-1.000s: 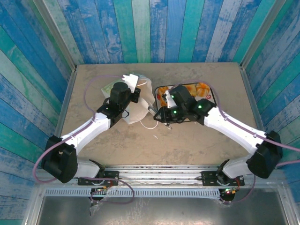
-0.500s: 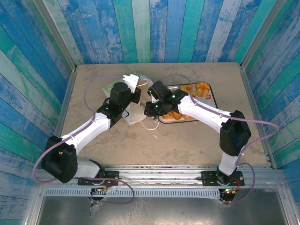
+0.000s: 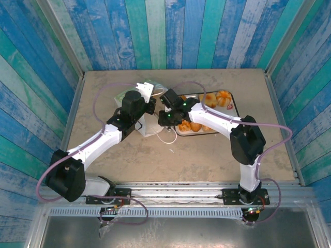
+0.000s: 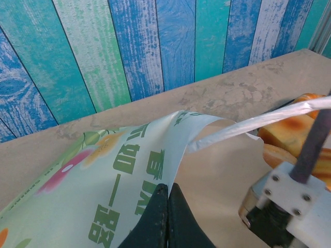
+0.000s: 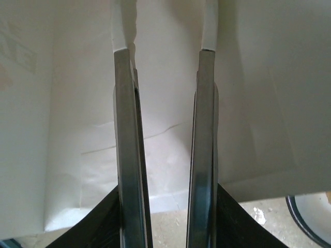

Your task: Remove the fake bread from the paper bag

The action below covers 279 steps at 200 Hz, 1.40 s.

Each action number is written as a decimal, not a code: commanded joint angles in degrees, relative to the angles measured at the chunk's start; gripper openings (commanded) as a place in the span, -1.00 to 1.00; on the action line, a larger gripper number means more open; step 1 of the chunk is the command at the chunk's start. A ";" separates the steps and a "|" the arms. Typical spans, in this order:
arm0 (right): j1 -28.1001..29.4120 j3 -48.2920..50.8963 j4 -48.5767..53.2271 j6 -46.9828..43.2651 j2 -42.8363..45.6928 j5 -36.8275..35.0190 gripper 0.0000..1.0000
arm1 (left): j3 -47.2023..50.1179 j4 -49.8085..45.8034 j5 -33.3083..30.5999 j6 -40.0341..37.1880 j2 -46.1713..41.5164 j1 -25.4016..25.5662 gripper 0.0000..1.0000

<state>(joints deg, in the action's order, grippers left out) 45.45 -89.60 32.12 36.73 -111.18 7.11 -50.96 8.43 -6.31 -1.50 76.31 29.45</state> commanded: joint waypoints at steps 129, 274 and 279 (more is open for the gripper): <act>-3.95 1.83 -16.00 3.31 -3.02 10.51 -0.21 | -1.45 0.29 2.19 -0.15 -3.71 0.09 -1.00; -3.78 3.50 -22.33 5.11 -5.01 8.27 -0.18 | -3.08 -0.59 4.44 0.10 -2.62 0.08 -1.00; -3.79 3.75 -22.71 5.15 -5.10 8.35 -0.18 | -3.07 -0.60 4.98 -0.08 -2.62 0.08 -1.00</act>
<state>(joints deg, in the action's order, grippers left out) 41.87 -86.48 14.04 41.87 -114.48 14.20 -51.88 7.60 -4.40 -1.10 76.31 29.45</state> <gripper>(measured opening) 0.410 0.043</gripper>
